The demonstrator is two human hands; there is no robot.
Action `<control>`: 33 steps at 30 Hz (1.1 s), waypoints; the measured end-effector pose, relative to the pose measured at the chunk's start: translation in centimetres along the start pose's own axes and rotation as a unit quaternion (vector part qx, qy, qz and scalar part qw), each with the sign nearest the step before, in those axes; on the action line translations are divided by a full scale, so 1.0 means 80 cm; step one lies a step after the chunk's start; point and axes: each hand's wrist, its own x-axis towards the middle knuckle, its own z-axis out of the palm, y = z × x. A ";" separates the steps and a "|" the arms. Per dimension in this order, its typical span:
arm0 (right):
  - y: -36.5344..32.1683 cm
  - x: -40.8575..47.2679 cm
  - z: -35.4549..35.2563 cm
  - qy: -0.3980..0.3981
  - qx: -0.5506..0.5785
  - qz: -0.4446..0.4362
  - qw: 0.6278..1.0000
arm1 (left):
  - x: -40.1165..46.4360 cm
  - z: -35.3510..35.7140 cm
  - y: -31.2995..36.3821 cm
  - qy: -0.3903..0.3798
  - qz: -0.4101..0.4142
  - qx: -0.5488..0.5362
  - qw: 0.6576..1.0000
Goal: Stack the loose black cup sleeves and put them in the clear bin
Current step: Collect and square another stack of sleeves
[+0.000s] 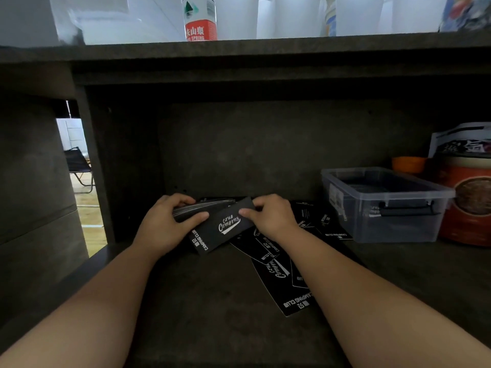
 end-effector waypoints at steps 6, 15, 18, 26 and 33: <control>-0.015 -0.013 -0.008 0.054 0.027 -0.003 0.998 | -0.001 -0.002 0.003 -0.020 0.000 -0.001 1.000; -0.028 -0.022 0.000 -0.085 -0.048 -0.046 0.994 | -0.002 -0.003 0.006 -0.018 0.029 -0.012 0.999; -0.034 -0.025 0.002 -0.107 -0.084 -0.076 0.988 | -0.002 -0.001 0.007 -0.006 0.027 -0.017 0.999; -0.031 -0.024 0.003 -0.140 -0.098 -0.124 0.977 | -0.003 -0.002 0.010 -0.013 0.019 0.000 1.000; -0.025 -0.014 0.014 -0.144 -0.124 -0.118 0.975 | -0.002 -0.001 0.006 -0.023 -0.005 0.066 0.998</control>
